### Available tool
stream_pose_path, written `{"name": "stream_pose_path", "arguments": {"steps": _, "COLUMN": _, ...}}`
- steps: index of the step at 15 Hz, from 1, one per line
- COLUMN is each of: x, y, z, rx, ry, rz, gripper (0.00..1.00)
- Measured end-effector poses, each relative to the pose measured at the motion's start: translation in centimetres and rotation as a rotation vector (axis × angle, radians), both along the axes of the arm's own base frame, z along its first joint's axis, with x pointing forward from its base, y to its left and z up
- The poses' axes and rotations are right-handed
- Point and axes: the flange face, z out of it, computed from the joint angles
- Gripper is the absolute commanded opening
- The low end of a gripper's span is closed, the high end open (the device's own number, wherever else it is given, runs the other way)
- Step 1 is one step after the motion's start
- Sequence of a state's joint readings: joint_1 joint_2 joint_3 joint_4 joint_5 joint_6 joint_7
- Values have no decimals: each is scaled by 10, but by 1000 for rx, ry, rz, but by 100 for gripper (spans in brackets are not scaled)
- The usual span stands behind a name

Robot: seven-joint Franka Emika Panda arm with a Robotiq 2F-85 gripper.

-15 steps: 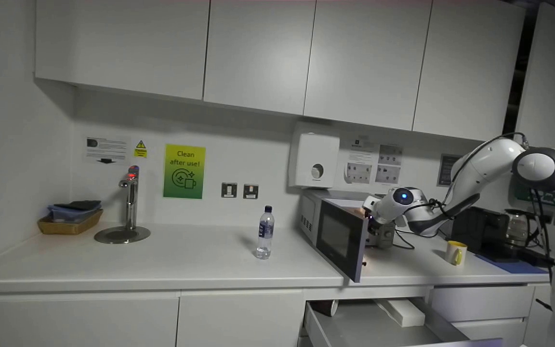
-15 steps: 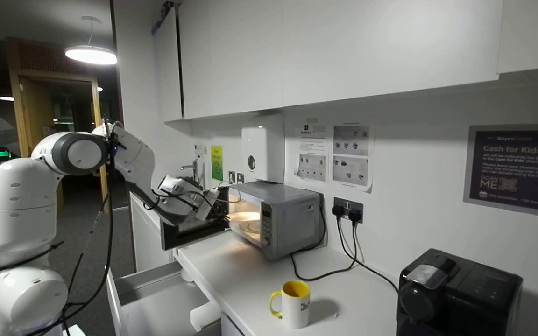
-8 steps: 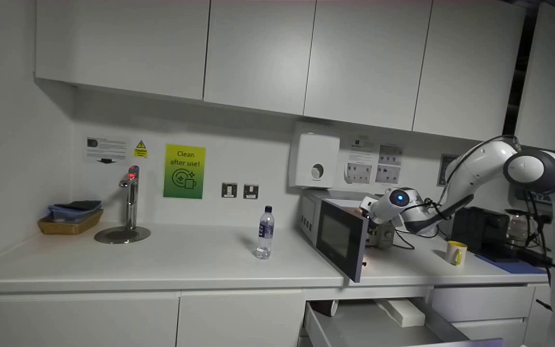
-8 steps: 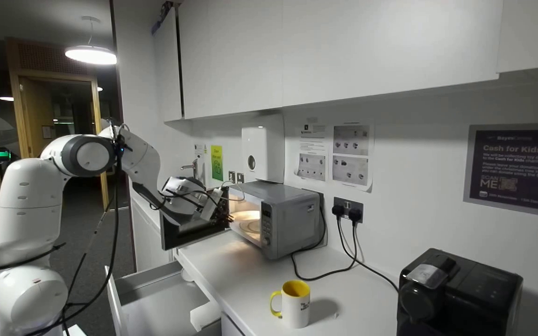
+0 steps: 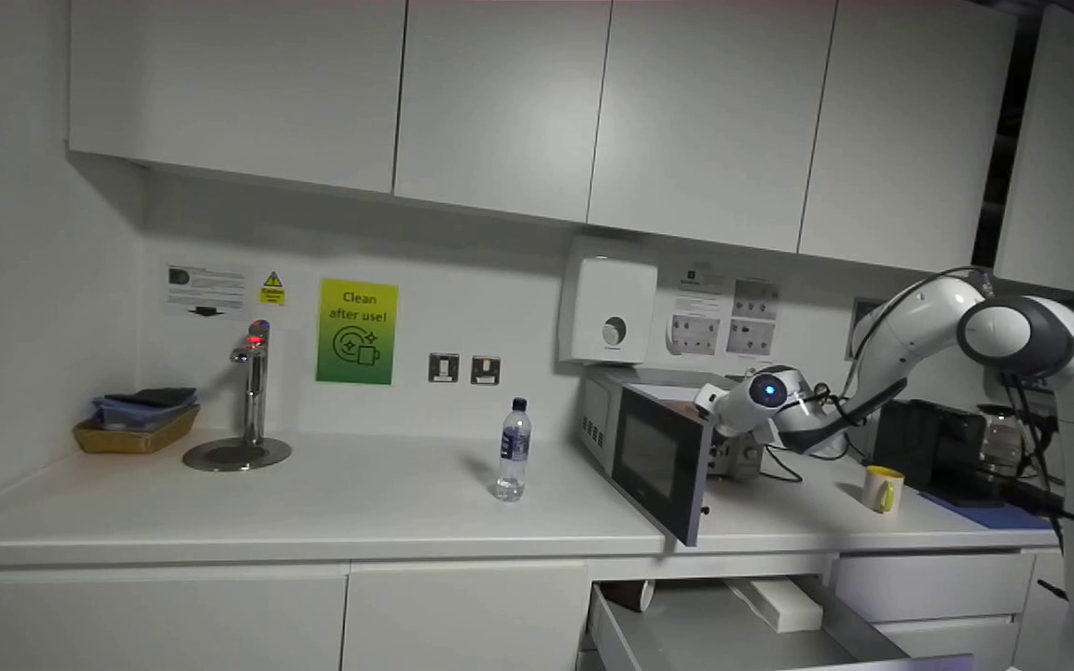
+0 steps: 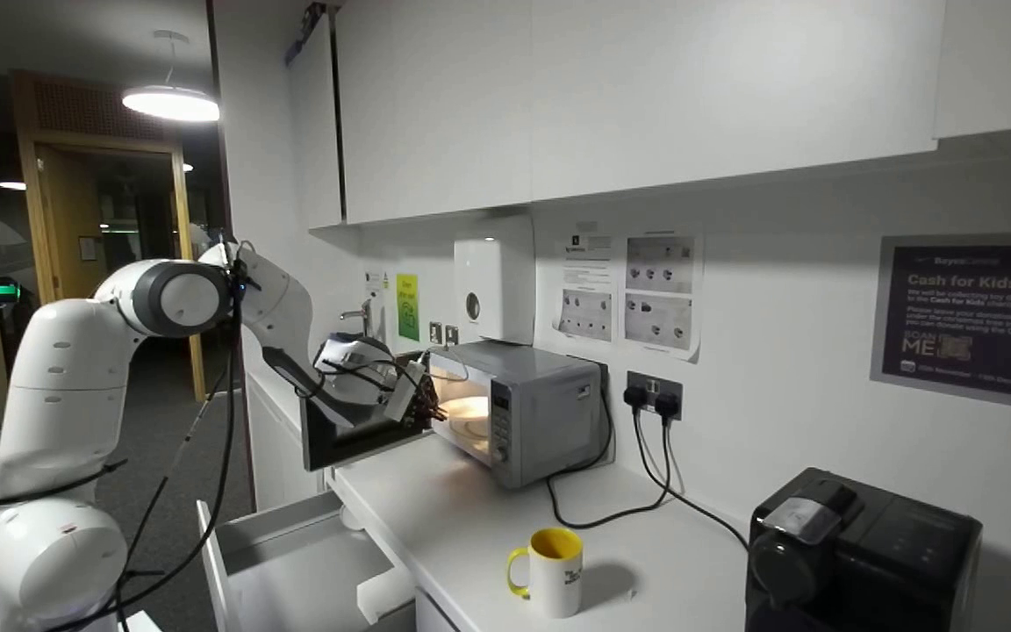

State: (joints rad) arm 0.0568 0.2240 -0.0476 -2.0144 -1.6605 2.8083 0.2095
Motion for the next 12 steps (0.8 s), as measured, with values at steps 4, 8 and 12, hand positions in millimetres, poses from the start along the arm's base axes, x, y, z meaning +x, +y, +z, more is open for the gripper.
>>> {"name": "stream_pose_path", "arguments": {"steps": 4, "x": 7, "y": -5, "z": -10, "rx": -2, "ry": -11, "rz": -5, "gripper": 1}}
{"name": "stream_pose_path", "arguments": {"steps": 8, "x": 14, "y": -6, "z": -17, "rx": -6, "ry": -20, "rz": -2, "gripper": 1}}
{"name": "stream_pose_path", "arguments": {"steps": 12, "x": 20, "y": -9, "z": -22, "rx": -9, "ry": -25, "rz": -1, "gripper": 1}}
